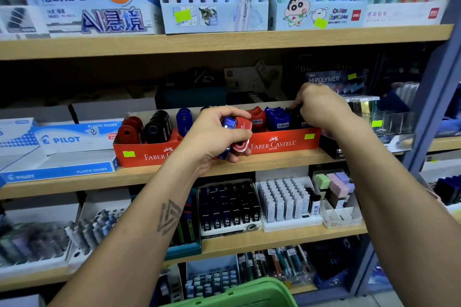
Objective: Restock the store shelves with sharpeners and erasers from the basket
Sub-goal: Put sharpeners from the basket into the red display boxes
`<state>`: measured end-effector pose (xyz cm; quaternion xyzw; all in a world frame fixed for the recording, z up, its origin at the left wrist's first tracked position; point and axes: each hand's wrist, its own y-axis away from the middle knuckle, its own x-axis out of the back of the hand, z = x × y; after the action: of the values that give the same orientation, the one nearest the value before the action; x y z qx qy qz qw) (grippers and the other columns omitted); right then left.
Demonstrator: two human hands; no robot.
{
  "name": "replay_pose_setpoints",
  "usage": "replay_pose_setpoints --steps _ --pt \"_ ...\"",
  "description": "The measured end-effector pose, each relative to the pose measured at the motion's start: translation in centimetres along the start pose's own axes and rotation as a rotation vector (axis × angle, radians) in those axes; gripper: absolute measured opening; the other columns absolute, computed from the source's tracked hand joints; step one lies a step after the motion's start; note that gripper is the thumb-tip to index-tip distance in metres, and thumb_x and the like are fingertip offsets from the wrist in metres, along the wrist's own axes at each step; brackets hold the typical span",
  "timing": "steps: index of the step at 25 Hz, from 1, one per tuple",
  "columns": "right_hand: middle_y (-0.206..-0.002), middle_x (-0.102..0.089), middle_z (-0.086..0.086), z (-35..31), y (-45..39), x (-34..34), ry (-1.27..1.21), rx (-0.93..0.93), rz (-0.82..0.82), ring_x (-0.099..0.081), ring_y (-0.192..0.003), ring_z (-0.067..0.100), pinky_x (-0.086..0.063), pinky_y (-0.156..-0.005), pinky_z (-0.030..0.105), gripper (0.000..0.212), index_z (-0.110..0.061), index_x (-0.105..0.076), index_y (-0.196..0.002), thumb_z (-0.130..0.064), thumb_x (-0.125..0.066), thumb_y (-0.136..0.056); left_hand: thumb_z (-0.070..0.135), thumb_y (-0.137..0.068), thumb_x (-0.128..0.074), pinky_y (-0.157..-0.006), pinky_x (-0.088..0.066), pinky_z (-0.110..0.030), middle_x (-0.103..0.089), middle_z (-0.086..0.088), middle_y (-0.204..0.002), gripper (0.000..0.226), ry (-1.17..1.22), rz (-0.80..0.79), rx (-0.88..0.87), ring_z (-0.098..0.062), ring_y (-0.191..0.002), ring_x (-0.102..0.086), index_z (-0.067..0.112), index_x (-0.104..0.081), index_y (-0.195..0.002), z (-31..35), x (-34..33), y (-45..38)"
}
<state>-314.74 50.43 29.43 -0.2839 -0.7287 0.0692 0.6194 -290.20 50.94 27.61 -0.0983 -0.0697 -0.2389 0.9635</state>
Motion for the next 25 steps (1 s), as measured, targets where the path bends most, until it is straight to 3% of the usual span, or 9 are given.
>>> replay_pose_setpoints --steps 5,8,12,16,19,22,25 --pt "-0.136 -0.059 0.011 0.4 0.9 1.5 -0.113 -0.001 -0.006 -0.057 -0.12 0.032 -0.052 -0.097 0.044 0.039 -0.023 -0.061 -0.134 -0.013 -0.051 -0.098 0.003 -0.087 -0.073 -0.049 -0.056 -0.029 -0.059 -0.01 -0.11 0.031 -0.012 -0.007 -0.002 -0.032 -0.077 -0.076 0.02 -0.069 -0.112 0.1 0.0 0.2" --pt "-0.122 -0.067 0.011 0.1 1.8 1.9 -0.032 0.034 0.019 -0.061 -0.112 0.032 -0.054 -0.092 0.045 0.026 -0.025 -0.07 -0.12 -0.03 -0.06 -0.097 0.003 -0.087 -0.073 -0.049 -0.057 -0.029 -0.059 -0.009 -0.112 0.03 -0.01 -0.004 -0.002 -0.031 -0.077 -0.076 0.021 -0.069 -0.111 0.2 0.0 0.3" --pt "-0.114 -0.07 0.012 -0.4 2.3 1.6 0.082 0.027 0.047 -0.063 -0.107 0.033 -0.053 -0.084 0.041 0.021 -0.024 -0.075 -0.112 -0.032 -0.066 -0.094 0.003 -0.087 -0.073 -0.048 -0.056 -0.029 -0.059 -0.009 -0.111 0.031 -0.008 -0.005 -0.001 -0.031 -0.076 -0.076 0.021 -0.069 -0.112 0.3 -0.1 0.4" --pt "-0.113 -0.07 0.013 -0.8 2.2 1.2 0.136 -0.009 0.071 -0.063 -0.108 0.033 -0.048 -0.088 0.043 0.022 -0.025 -0.073 -0.113 -0.033 -0.064 -0.095 0.002 -0.087 -0.073 -0.049 -0.056 -0.03 -0.062 -0.013 -0.108 0.032 -0.002 -0.005 -0.006 -0.033 -0.076 -0.075 0.018 -0.068 -0.114 0.2 0.1 0.6" --pt "-0.117 -0.069 0.008 -0.9 2.0 0.8 0.186 0.064 0.107 -0.057 -0.115 0.031 -0.042 -0.097 0.047 0.02 -0.024 -0.073 -0.112 -0.028 -0.061 -0.096 0.001 -0.087 -0.072 -0.05 -0.059 -0.031 -0.06 -0.016 -0.117 0.034 0.069 -0.029 0.007 -0.033 -0.08 -0.075 0.019 -0.069 -0.115 0.0 0.4 0.7" --pt "-0.118 -0.07 0.001 -2.4 2.3 1.4 -0.212 0.195 0.098 -0.062 -0.112 0.022 -0.05 -0.097 0.043 0.022 -0.022 -0.073 -0.114 -0.026 -0.059 -0.098 -0.006 -0.087 -0.068 -0.058 -0.063 -0.037 -0.057 -0.018 -0.127 0.046 0.224 -0.072 0.044 -0.037 -0.087 -0.075 0.022 -0.067 -0.123 -0.2 0.8 0.8" --pt "-0.091 -0.077 -0.002 -4.7 3.5 1.9 -0.678 0.28 -0.204 -0.071 -0.085 0.012 -0.057 -0.081 0.035 0.022 -0.014 -0.076 -0.107 -0.03 -0.064 -0.096 -0.011 -0.085 -0.068 -0.066 -0.063 -0.045 -0.064 -0.021 -0.122 0.064 0.286 -0.061 0.039 -0.039 -0.089 -0.074 0.021 -0.053 -0.138 -0.5 1.1 0.7"
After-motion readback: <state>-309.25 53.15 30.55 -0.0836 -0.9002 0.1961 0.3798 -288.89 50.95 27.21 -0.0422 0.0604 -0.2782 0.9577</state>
